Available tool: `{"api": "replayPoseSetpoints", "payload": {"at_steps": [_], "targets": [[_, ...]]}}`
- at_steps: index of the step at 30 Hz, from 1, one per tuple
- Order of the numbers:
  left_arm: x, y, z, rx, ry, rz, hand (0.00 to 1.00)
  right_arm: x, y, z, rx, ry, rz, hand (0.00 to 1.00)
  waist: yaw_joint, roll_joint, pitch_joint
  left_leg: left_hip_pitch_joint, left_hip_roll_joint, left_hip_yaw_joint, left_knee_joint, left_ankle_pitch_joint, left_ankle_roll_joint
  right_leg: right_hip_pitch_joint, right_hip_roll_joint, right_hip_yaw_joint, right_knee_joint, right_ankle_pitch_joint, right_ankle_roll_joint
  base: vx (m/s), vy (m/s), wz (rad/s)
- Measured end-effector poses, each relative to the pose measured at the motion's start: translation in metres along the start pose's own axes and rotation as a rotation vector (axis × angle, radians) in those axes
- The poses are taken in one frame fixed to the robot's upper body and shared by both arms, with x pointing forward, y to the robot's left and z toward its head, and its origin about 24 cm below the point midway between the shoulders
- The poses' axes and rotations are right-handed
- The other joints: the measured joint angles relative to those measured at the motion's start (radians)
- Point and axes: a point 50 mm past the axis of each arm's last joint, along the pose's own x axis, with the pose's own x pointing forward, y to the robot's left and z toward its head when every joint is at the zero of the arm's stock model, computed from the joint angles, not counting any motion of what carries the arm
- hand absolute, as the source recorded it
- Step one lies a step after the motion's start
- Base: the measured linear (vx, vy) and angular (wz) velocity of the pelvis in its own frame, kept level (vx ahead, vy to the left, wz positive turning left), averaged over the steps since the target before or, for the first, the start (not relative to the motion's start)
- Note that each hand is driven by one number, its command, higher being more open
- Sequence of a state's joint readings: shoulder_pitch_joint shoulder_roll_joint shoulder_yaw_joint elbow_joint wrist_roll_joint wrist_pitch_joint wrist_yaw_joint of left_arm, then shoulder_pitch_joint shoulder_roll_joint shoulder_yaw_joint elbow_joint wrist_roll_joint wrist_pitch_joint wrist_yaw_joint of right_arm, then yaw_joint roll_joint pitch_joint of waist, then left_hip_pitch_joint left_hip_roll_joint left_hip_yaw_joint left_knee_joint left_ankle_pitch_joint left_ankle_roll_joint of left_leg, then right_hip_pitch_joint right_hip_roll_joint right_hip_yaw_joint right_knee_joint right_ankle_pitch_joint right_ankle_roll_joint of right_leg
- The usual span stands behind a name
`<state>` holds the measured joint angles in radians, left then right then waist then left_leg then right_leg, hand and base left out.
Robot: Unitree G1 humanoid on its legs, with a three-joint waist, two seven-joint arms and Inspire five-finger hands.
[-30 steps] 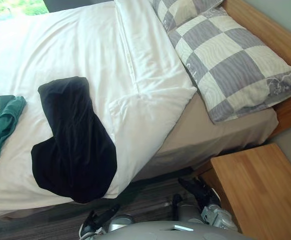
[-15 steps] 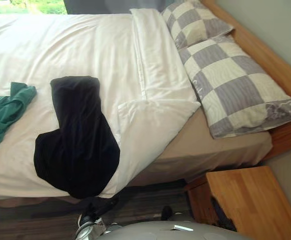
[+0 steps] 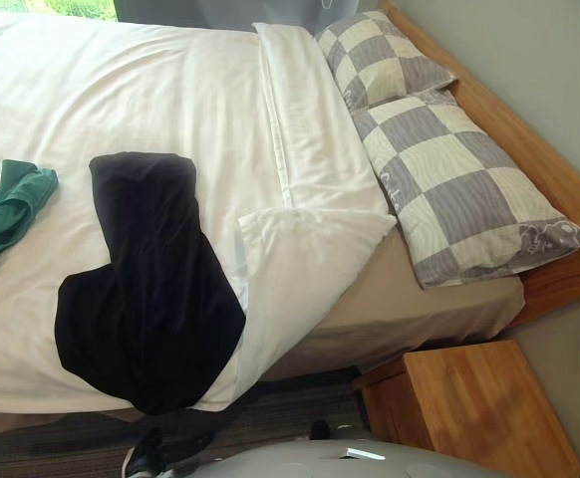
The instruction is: Tidy up the quilt and then pick up the clothes from the bed and put them into the laundry hamper
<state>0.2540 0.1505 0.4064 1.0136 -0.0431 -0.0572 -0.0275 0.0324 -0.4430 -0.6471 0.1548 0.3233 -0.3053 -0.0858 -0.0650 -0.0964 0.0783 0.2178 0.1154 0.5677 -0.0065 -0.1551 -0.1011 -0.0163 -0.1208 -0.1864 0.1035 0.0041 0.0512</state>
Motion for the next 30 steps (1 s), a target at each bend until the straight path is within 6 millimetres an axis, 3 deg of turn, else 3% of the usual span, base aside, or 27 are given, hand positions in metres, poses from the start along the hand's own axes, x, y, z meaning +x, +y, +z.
{"api": "replayPoseSetpoints", "payload": {"at_steps": [4, 5, 7, 9, 14, 20, 27, 28, 30], "targets": [[0.002, -0.001, 0.005, 0.025, 0.006, -0.049, 1.00, 0.019, 0.090, 0.013, -0.146, -0.027, 0.454, 1.00, 0.011, 0.031, 0.009, -0.002, -0.003, -0.032, 0.000, 0.002, 0.003, 0.037, 0.000, -0.016, -0.056, 0.019, 0.002, 0.01, 0.018, 0.18], [0.002, -0.002, 0.006, 0.028, 0.004, -0.065, 1.00, 0.019, 0.101, 0.014, -0.157, -0.027, 0.509, 1.00, 0.014, 0.033, 0.008, -0.004, -0.003, -0.037, 0.000, 0.002, 0.004, 0.038, -0.001, -0.021, -0.058, 0.019, 0.002, -0.02, -0.003, 0.25], [0.004, -0.006, 0.013, 0.056, 0.004, -0.134, 1.00, 0.016, 0.143, 0.016, -0.191, -0.038, 0.688, 1.00, 0.022, 0.070, 0.022, -0.010, -0.004, -0.058, 0.000, 0.008, 0.008, 0.044, -0.005, -0.037, -0.058, 0.020, 0.002, -0.02, 0.006, 0.23], [0.006, -0.006, 0.018, 0.068, 0.007, -0.168, 1.00, 0.012, 0.165, 0.012, -0.257, -0.036, 0.799, 1.00, 0.031, 0.087, 0.020, -0.020, -0.007, -0.075, 0.000, 0.018, 0.009, 0.048, -0.015, -0.055, -0.066, 0.021, 0.002, 0.00, 0.013, 0.23], [0.008, -0.010, 0.026, 0.066, 0.012, -0.214, 1.00, -0.002, 0.218, 0.005, -0.429, -0.036, 1.063, 1.00, 0.041, 0.090, 0.020, -0.035, -0.007, -0.123, 0.001, 0.063, 0.010, 0.083, -0.016, -0.090, -0.124, 0.084, -0.005, -0.02, -0.002, 0.23], [0.010, -0.015, 0.030, 0.062, 0.042, -0.247, 1.00, -0.007, 0.236, 0.001, -0.566, -0.043, 1.177, 1.00, 0.065, 0.089, 0.019, -0.045, -0.008, -0.165, 0.003, 0.072, 0.015, 0.108, -0.020, -0.139, -0.144, 0.116, -0.001, -0.04, 0.018, 0.25], [0.010, -0.005, 0.031, 0.080, 0.076, -0.240, 1.00, -0.025, 0.242, -0.033, -0.645, 0.112, 1.271, 1.00, 0.091, 0.088, 0.019, -0.073, -0.021, -0.187, 0.004, 0.115, 0.018, 0.110, -0.036, -0.166, -0.159, 0.156, 0.001, -0.06, 0.017, 0.16], [0.010, -0.002, 0.032, 0.087, 0.075, -0.235, 1.00, -0.032, 0.245, -0.039, -0.637, 0.137, 1.297, 0.00, 0.090, 0.088, 0.019, -0.075, -0.019, -0.188, 0.004, 0.115, 0.018, 0.110, -0.035, -0.166, -0.159, 0.156, 0.001, -0.06, 0.001, 0.04], [0.011, -0.003, 0.034, 0.088, 0.071, -0.236, 1.00, -0.040, 0.248, -0.045, -0.641, 0.165, 1.328, 0.00, 0.090, 0.088, 0.020, -0.078, -0.020, -0.190, 0.004, 0.118, 0.018, 0.109, -0.035, -0.168, -0.159, 0.157, 0.001, -0.06, 0.001, 0.04]]}}
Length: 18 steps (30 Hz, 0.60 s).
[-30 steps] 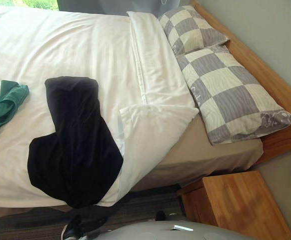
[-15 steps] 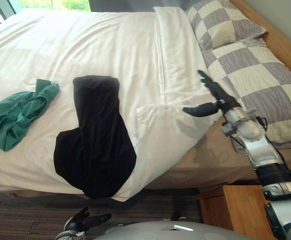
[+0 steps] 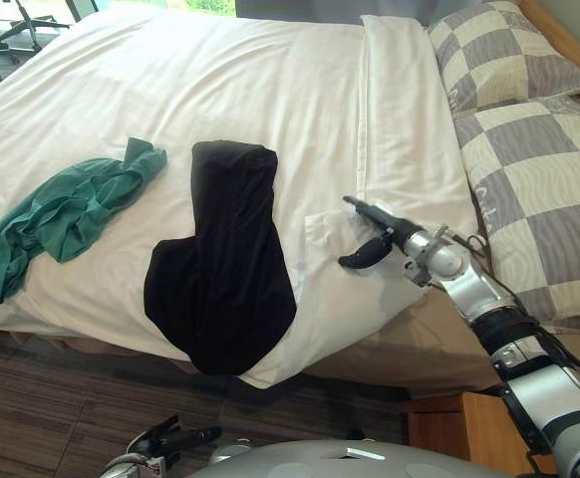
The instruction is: Tidy up the quilt and then pick up the clothes from the bed and put them into the laundry hamper
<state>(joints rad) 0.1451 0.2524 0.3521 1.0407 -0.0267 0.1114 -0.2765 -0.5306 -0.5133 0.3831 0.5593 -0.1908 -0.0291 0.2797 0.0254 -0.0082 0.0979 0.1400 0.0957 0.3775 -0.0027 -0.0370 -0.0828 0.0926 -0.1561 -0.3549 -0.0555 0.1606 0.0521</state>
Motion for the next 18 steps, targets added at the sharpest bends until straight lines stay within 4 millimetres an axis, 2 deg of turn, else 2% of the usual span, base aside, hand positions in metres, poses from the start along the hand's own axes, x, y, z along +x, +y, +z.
{"api": "replayPoseSetpoints", "payload": {"at_steps": [2, 5, 11, 13, 15, 17, 18], "targets": [[0.002, -0.003, 0.006, 0.013, -0.011, -0.012, 1.00, 0.004, 0.013, -0.004, 0.006, 0.023, 0.048, 0.00, 0.001, -0.001, 0.001, -0.016, 0.000, -0.004, 0.000, 0.005, 0.001, -0.010, 0.000, -0.008, -0.001, 0.000, 0.000, -0.10, 0.006, 0.12], [0.005, -0.010, 0.017, 0.057, -0.032, -0.036, 1.00, 0.007, 0.018, -0.010, -0.008, 0.063, 0.066, 0.00, 0.006, -0.005, 0.003, -0.046, -0.001, -0.020, -0.003, 0.022, 0.004, -0.031, 0.000, -0.015, -0.001, 0.000, 0.000, -0.12, 0.009, 0.14], [0.007, -0.016, 0.028, 0.114, -0.062, -0.059, 1.00, 0.011, 0.007, -0.002, -0.009, 0.047, 0.001, 0.00, 0.016, -0.006, 0.011, -0.055, 0.005, -0.023, -0.064, 0.055, 0.005, -0.056, 0.021, -0.001, -0.022, -0.001, -0.001, -0.15, 0.019, 0.00], [0.007, -0.017, 0.032, 0.120, -0.071, -0.060, 1.00, 0.010, 0.006, -0.002, 0.024, 0.041, -0.026, 0.00, 0.018, -0.014, 0.023, -0.056, 0.002, -0.021, -0.080, 0.055, 0.005, -0.065, 0.022, 0.004, -0.023, -0.019, -0.024, -0.16, 0.034, -0.02], [0.007, -0.018, 0.033, 0.163, -0.071, -0.058, 1.00, 0.007, 0.009, -0.002, 0.065, 0.037, -0.048, 0.00, 0.025, -0.032, 0.031, -0.057, -0.006, -0.010, -0.081, 0.057, 0.008, -0.068, 0.021, 0.013, -0.023, -0.039, -0.024, -0.21, 0.029, -0.11], [0.006, -0.023, 0.021, 0.198, -0.042, -0.059, 1.00, 0.000, 0.013, -0.001, 0.106, 0.027, -0.075, 0.00, 0.025, -0.035, 0.031, -0.047, -0.011, 0.004, -0.083, 0.060, 0.013, -0.065, 0.017, 0.035, -0.023, -0.052, -0.012, -0.19, 0.008, -0.19], [0.006, -0.030, 0.011, 0.185, -0.041, -0.048, 1.00, -0.015, 0.019, -0.010, 0.187, 0.033, -0.119, 1.00, 0.020, -0.031, 0.030, -0.041, -0.012, 0.007, -0.086, 0.059, 0.011, -0.062, 0.018, 0.040, -0.023, -0.053, -0.005, -0.11, 0.011, -0.11]]}}
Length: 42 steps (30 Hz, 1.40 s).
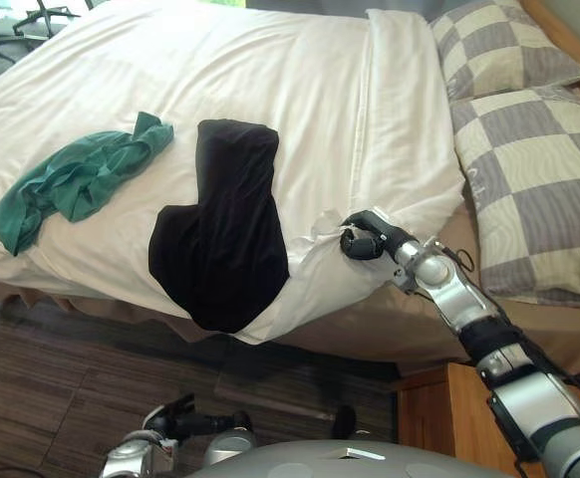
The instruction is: Tidy up the quilt and then pick up the clothes from the bed and put them into the laundry hamper
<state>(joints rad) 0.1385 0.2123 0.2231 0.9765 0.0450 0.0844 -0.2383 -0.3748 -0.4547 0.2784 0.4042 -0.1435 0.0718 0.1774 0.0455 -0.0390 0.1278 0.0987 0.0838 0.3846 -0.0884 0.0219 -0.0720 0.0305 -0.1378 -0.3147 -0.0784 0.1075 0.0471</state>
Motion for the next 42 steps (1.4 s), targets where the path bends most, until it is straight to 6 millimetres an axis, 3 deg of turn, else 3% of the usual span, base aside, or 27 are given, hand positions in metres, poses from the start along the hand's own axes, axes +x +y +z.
{"api": "replayPoseSetpoints", "payload": {"at_steps": [3, 6, 11, 14, 22, 25, 28, 29, 31, 32, 34, 37, 38, 39, 42], "targets": [[-0.002, -0.004, -0.005, -0.001, -0.028, 0.036, 1.00, -0.024, -0.001, -0.022, 0.116, 0.043, -0.085, 1.00, -0.003, 0.002, -0.001, 0.000, 0.000, 0.005, 0.000, 0.002, -0.004, -0.004, 0.000, 0.009, 0.000, 0.001, 0.002, -0.10, 0.015, -0.08], [-0.005, -0.006, -0.013, -0.007, -0.038, 0.077, 1.00, -0.050, 0.000, -0.046, 0.283, 0.091, -0.201, 1.00, -0.032, 0.009, -0.008, 0.003, -0.001, 0.024, -0.001, 0.001, -0.003, -0.014, 0.000, 0.038, 0.000, 0.005, 0.008, -0.04, 0.013, -0.23], [-0.006, -0.010, -0.023, 0.046, -0.009, 0.121, 1.00, -0.104, 0.037, -0.106, 0.535, 0.282, -0.353, 1.00, -0.090, 0.021, -0.033, 0.040, -0.003, 0.085, -0.001, -0.026, -0.007, -0.015, 0.003, 0.106, 0.000, 0.008, 0.012, 0.02, 0.018, -0.38], [-0.006, -0.014, -0.029, 0.051, 0.014, 0.120, 1.00, -0.125, 0.056, -0.128, 0.655, 0.331, -0.451, 1.00, -0.110, 0.022, -0.050, 0.061, -0.003, 0.113, -0.001, -0.041, -0.013, -0.011, 0.008, 0.135, 0.000, 0.010, 0.015, 0.06, 0.007, -0.30], [-0.006, -0.027, -0.038, -0.069, 0.031, 0.111, 1.00, -0.154, 0.102, -0.150, 1.260, 0.330, -0.749, 1.00, -0.102, 0.023, -0.064, 0.134, 0.000, 0.213, -0.001, -0.088, -0.023, 0.007, 0.019, 0.207, 0.026, -0.013, 0.018, 0.06, 0.008, -0.29], [-0.006, -0.026, -0.041, -0.124, 0.031, 0.107, 1.00, -0.186, 0.114, -0.169, 1.410, 0.412, -0.964, 1.00, -0.103, 0.023, -0.081, 0.145, -0.002, 0.241, -0.001, -0.103, -0.026, 0.006, 0.019, 0.220, 0.026, -0.017, 0.014, 0.10, 0.012, -0.24], [-0.009, -0.023, -0.049, -0.219, 0.049, 0.126, 1.00, -0.237, 0.089, -0.191, 1.392, 0.437, -1.325, 1.00, -0.117, 0.025, -0.106, 0.156, -0.002, 0.268, -0.001, -0.121, -0.032, 0.006, 0.023, 0.237, 0.025, -0.023, 0.011, 0.10, -0.002, -0.19], [-0.009, -0.022, -0.049, -0.233, 0.048, 0.127, 1.00, -0.245, 0.080, -0.192, 1.379, 0.410, -1.385, 1.00, -0.123, 0.024, -0.108, 0.157, -0.001, 0.269, -0.001, -0.123, -0.033, 0.006, 0.023, 0.237, 0.025, -0.023, 0.010, 0.07, -0.019, -0.04], [-0.009, -0.023, -0.048, -0.259, 0.037, 0.127, 1.00, -0.263, 0.030, -0.180, 1.257, 0.221, -1.499, 1.00, -0.140, 0.021, -0.110, 0.163, -0.002, 0.282, 0.000, -0.127, -0.034, 0.007, 0.023, 0.238, 0.025, -0.023, 0.010, 0.04, -0.017, -0.08], [-0.009, -0.024, -0.048, -0.262, 0.036, 0.125, 1.00, -0.264, 0.016, -0.174, 1.216, 0.159, -1.506, 0.00, -0.142, 0.019, -0.108, 0.165, -0.001, 0.284, 0.000, -0.129, -0.035, 0.008, 0.024, 0.238, 0.025, -0.023, 0.010, 0.01, -0.016, -0.14], [-0.009, -0.028, -0.049, -0.289, 0.038, 0.114, 1.00, -0.263, -0.037, -0.138, 1.025, -0.076, -1.460, 0.00, -0.145, 0.013, -0.113, 0.171, -0.001, 0.290, 0.000, -0.136, -0.035, 0.010, 0.026, 0.239, 0.025, -0.031, 0.013, -0.02, -0.028, -0.07], [-0.010, -0.030, -0.051, -0.302, 0.043, 0.110, 1.00, -0.249, -0.073, -0.100, 0.910, -0.311, -1.329, 0.00, -0.135, 0.005, -0.130, 0.171, 0.005, 0.290, 0.000, -0.137, -0.036, 0.010, 0.031, 0.238, 0.025, -0.037, 0.015, -0.03, -0.049, 0.01], [-0.010, -0.030, -0.053, -0.316, 0.044, 0.116, 1.00, -0.239, -0.080, -0.088, 0.898, -0.391, -1.263, 0.00, -0.131, 0.014, -0.137, 0.171, 0.008, 0.287, 0.000, -0.137, -0.037, 0.012, 0.034, 0.237, 0.025, -0.039, 0.013, -0.03, -0.055, 0.05], [-0.010, -0.030, -0.053, -0.318, 0.046, 0.116, 1.00, -0.234, -0.082, -0.083, 0.901, -0.427, -1.227, 0.00, -0.131, 0.007, -0.138, 0.171, 0.010, 0.282, 0.000, -0.136, -0.037, 0.014, 0.035, 0.235, 0.025, -0.040, 0.011, -0.03, -0.050, 0.13], [-0.010, -0.031, -0.054, -0.290, 0.055, 0.106, 1.00, -0.196, -0.078, -0.060, 1.003, -0.576, -0.971, 0.00, -0.131, 0.008, -0.140, 0.169, 0.011, 0.258, 0.000, -0.134, -0.037, 0.021, 0.035, 0.219, 0.026, -0.047, 0.009, -0.03, -0.039, 0.17]]}}
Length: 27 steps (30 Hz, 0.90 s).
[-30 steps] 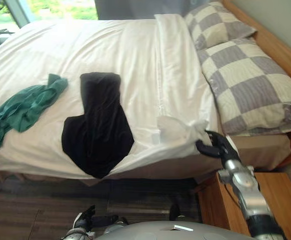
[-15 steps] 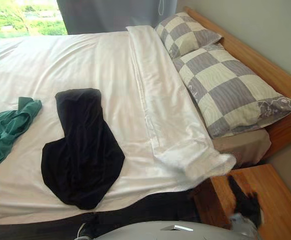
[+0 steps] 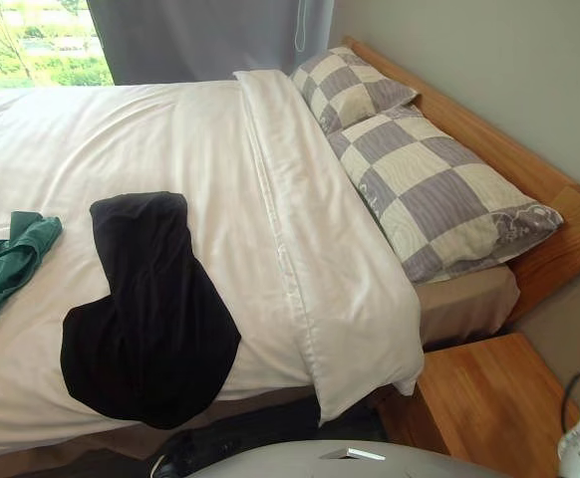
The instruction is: Tidy up the quilt and then pick up the clothes from the bed and put them into the laundry hamper
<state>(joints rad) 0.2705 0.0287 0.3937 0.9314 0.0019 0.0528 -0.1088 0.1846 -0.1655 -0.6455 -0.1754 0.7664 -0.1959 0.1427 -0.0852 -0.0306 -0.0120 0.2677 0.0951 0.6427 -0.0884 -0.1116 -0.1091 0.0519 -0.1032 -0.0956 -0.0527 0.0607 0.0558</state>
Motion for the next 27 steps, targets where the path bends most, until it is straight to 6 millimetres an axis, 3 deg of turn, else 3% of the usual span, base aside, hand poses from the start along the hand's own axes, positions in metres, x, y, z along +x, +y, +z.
{"api": "replayPoseSetpoints", "payload": {"at_steps": [2, 7, 13, 15, 16, 18, 19, 21, 23, 25, 27], "targets": [[0.000, -0.003, -0.001, 0.035, 0.020, -0.010, 1.00, 0.004, 0.034, -0.026, 0.163, 0.114, 0.180, 0.00, 0.001, 0.014, 0.003, -0.007, 0.000, -0.022, 0.002, 0.002, 0.002, 0.003, -0.002, -0.013, -0.001, -0.001, -0.001, -0.02, -0.027, 0.19], [0.002, -0.007, 0.002, 0.112, 0.021, -0.030, 1.00, 0.001, 0.100, -0.061, 0.381, 0.286, 0.446, 0.00, 0.027, 0.038, 0.026, -0.020, 0.001, -0.094, 0.004, 0.012, 0.010, 0.027, -0.006, -0.070, -0.005, -0.004, -0.005, -0.02, -0.027, 0.39], [0.003, -0.004, 0.012, 0.171, -0.021, -0.031, 1.00, -0.002, 0.141, -0.096, 0.431, 0.403, 0.489, 0.00, 0.063, 0.031, 0.075, -0.067, -0.003, -0.192, 0.005, 0.035, 0.027, 0.033, -0.020, -0.147, 0.000, -0.004, -0.006, -0.05, -0.012, 0.46], [0.004, -0.009, 0.020, 0.200, -0.041, -0.040, 1.00, -0.002, 0.145, -0.105, 0.423, 0.425, 0.445, 0.00, 0.077, 0.043, 0.093, -0.092, -0.014, -0.206, 0.005, 0.042, 0.032, 0.014, -0.028, -0.152, 0.005, -0.006, -0.005, -0.07, 0.018, 0.27], [0.006, -0.013, 0.028, 0.228, -0.061, -0.048, 1.00, 0.003, 0.150, -0.108, 0.418, 0.423, 0.408, 0.00, 0.087, 0.034, 0.110, -0.123, -0.017, -0.212, 0.005, 0.049, 0.038, -0.021, -0.040, -0.152, 0.021, -0.015, 0.000, -0.10, 0.029, 0.16], [0.009, -0.021, 0.047, 0.249, -0.112, -0.066, 1.00, 0.020, 0.159, -0.106, 0.424, 0.363, 0.360, 0.00, 0.084, 0.048, 0.181, -0.180, -0.033, -0.227, 0.023, 0.059, 0.049, -0.081, -0.060, -0.151, 0.053, -0.016, 0.001, -0.12, 0.044, 0.18], [0.010, -0.029, 0.060, 0.257, -0.149, -0.084, 1.00, 0.036, 0.162, -0.099, 0.438, 0.294, 0.324, 0.00, 0.082, 0.066, 0.243, -0.221, -0.038, -0.233, 0.043, 0.063, 0.057, -0.123, -0.074, -0.148, 0.075, -0.016, 0.001, -0.15, 0.081, 0.15], [0.010, -0.042, 0.074, 0.251, -0.202, -0.122, 1.00, 0.057, 0.154, -0.086, 0.457, 0.187, 0.241, 0.00, 0.079, 0.102, 0.316, -0.272, -0.053, -0.236, 0.057, 0.073, 0.073, -0.178, -0.094, -0.140, 0.098, -0.012, 0.006, -0.13, 0.079, 0.05], [0.008, -0.053, 0.082, 0.204, -0.261, -0.153, 1.00, 0.067, 0.128, -0.082, 0.489, 0.118, 0.098, 0.00, 0.077, 0.141, 0.394, -0.295, -0.063, -0.215, 0.072, 0.075, 0.077, -0.225, -0.105, -0.103, 0.127, -0.011, 0.008, -0.06, 0.056, -0.27], [0.007, -0.057, 0.084, 0.184, -0.287, -0.162, 1.00, 0.060, 0.105, -0.086, 0.498, 0.112, 0.023, 0.00, 0.073, 0.157, 0.426, -0.297, -0.066, -0.186, 0.074, 0.075, 0.077, -0.263, -0.106, -0.054, 0.152, -0.016, 0.012, 0.00, 0.021, -0.51], [0.007, -0.056, 0.085, 0.152, -0.299, -0.158, 1.00, 0.051, 0.102, -0.082, 0.496, 0.080, 0.089, 0.00, 0.050, 0.156, 0.443, -0.298, -0.073, -0.153, 0.086, 0.075, 0.077, -0.298, -0.112, -0.008, 0.191, -0.039, 0.021, 0.04, -0.016, -0.60]]}}
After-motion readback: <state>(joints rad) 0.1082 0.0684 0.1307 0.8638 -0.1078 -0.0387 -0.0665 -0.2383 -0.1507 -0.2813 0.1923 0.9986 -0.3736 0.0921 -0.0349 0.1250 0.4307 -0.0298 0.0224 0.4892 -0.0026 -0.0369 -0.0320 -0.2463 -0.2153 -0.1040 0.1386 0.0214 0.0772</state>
